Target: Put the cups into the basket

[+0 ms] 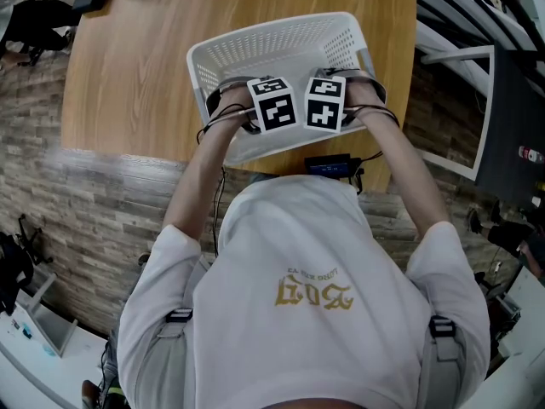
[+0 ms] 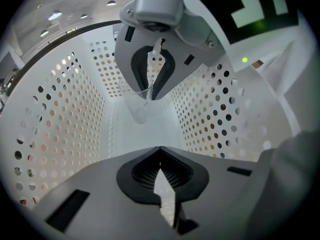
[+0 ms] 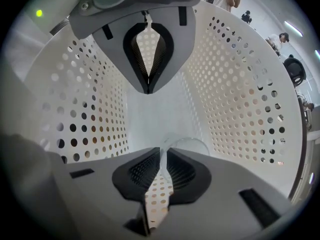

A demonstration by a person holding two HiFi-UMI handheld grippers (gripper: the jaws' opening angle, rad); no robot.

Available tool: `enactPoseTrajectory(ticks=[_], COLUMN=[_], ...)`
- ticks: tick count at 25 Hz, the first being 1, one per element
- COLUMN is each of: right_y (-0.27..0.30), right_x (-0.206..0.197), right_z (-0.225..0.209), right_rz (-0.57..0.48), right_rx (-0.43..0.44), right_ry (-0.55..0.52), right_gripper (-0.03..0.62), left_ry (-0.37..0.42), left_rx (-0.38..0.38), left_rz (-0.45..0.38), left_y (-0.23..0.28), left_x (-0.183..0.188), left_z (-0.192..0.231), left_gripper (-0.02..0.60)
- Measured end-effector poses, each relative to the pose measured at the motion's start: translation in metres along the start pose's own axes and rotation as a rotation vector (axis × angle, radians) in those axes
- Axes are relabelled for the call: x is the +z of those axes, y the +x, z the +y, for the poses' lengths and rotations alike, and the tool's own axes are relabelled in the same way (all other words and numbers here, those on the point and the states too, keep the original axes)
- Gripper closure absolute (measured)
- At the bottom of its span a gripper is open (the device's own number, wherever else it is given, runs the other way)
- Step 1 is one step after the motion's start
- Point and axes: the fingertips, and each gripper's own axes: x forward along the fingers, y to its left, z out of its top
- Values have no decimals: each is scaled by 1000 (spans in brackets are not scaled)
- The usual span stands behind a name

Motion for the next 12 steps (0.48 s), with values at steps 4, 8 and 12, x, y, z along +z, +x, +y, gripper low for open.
enactPoseTrajectory(ticks=[4,8,12], right_y=[-1,-4,-6], right_x=[-1,1,2], right_z=[0,0,0], right_rz=[-4,-21,-37], right_rx=[2,1,-1], right_ry=[13,17,21], right_gripper=[565,565,565], left_ry=[-3,-8,-8], left_rx=[1,2,0], left_rz=[-11,-20,-32], left_y=[-2,-4,-6], left_x=[1,2,5], left_z=[0,0,0], left_gripper=[575,575,575])
